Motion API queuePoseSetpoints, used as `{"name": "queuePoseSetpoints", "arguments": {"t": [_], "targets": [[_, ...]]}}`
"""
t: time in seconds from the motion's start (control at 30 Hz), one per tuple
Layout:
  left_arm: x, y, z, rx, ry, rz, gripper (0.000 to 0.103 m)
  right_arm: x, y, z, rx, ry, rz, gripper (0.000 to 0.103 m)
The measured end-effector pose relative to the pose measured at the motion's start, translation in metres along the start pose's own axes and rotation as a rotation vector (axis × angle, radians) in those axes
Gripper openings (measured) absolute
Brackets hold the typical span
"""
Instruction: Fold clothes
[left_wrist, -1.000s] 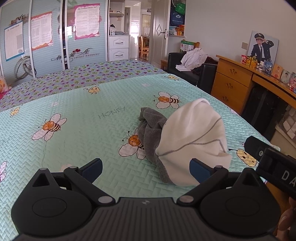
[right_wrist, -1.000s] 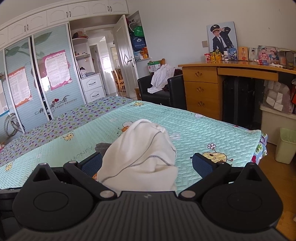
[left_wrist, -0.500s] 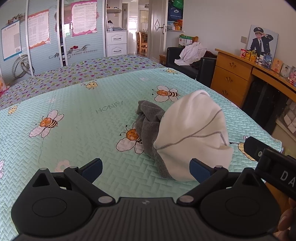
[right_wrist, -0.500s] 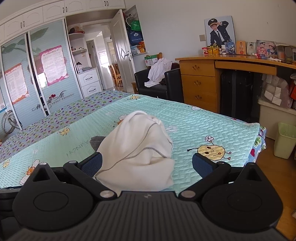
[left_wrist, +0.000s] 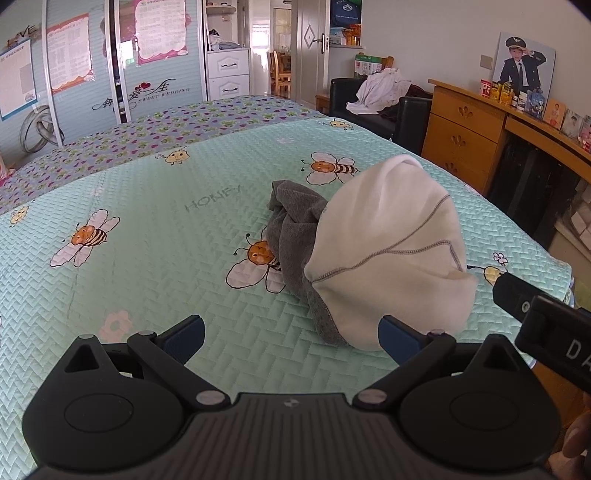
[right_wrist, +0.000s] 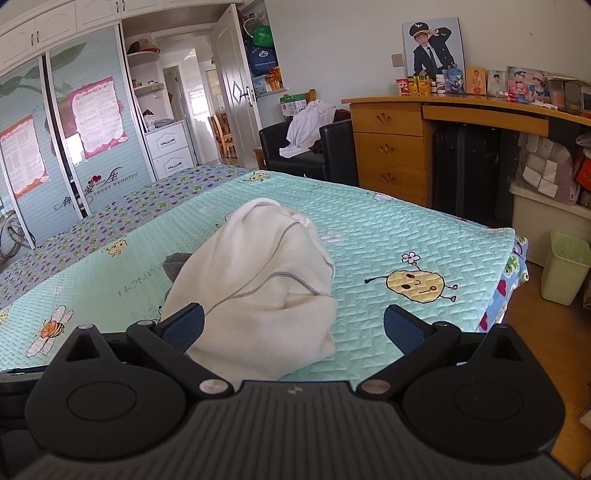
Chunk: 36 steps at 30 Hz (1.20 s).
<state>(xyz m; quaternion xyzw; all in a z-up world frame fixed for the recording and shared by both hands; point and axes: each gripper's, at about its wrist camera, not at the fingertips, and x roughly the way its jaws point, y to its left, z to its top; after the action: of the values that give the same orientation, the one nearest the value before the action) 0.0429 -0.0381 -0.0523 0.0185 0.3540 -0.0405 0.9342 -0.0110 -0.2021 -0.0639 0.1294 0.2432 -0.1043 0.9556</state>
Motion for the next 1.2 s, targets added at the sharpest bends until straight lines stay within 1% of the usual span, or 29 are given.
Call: {"name": "queuePoseSetpoints", "arguments": {"t": [0.17,0.3,0.57,0.73,0.8,0.87,0.9,0.97,1.0,1.07,1.13,1.2], "targets": [[0.019,-0.005,-0.001,0.013,0.028,-0.001,0.103,0.014,-0.005,-0.002,0.001,0.019,-0.022,0.102],[0.041,-0.010,0.000,0.028,0.053,0.003,0.103,0.034,-0.006,-0.001,-0.003,0.038,-0.040,0.102],[0.101,-0.018,0.018,0.040,0.098,0.017,0.103,0.093,-0.003,0.006,-0.016,0.091,-0.059,0.102],[0.141,-0.027,0.024,0.052,0.124,0.003,0.103,0.133,-0.003,0.006,-0.009,0.135,-0.054,0.102],[0.155,-0.031,0.020,0.051,0.149,0.004,0.103,0.151,-0.006,0.003,0.010,0.176,-0.031,0.102],[0.168,-0.033,0.013,0.055,0.190,-0.004,0.103,0.165,-0.010,-0.003,0.043,0.231,0.017,0.102],[0.174,-0.034,0.009,0.054,0.212,-0.008,0.103,0.171,-0.014,-0.007,0.072,0.268,0.056,0.102],[0.179,-0.029,0.002,0.009,0.231,-0.021,0.103,0.181,-0.021,-0.020,0.138,0.344,0.135,0.102],[0.180,-0.027,-0.001,-0.016,0.233,-0.027,0.103,0.182,-0.023,-0.026,0.159,0.355,0.152,0.102],[0.177,-0.025,-0.007,-0.033,0.206,-0.035,0.103,0.178,-0.022,-0.034,0.184,0.333,0.154,0.102],[0.174,-0.029,-0.012,-0.025,0.174,-0.028,0.103,0.173,-0.022,-0.043,0.210,0.310,0.155,0.102],[0.172,-0.034,-0.016,-0.007,0.137,-0.022,0.103,0.169,-0.018,-0.047,0.207,0.300,0.144,0.102]]}}
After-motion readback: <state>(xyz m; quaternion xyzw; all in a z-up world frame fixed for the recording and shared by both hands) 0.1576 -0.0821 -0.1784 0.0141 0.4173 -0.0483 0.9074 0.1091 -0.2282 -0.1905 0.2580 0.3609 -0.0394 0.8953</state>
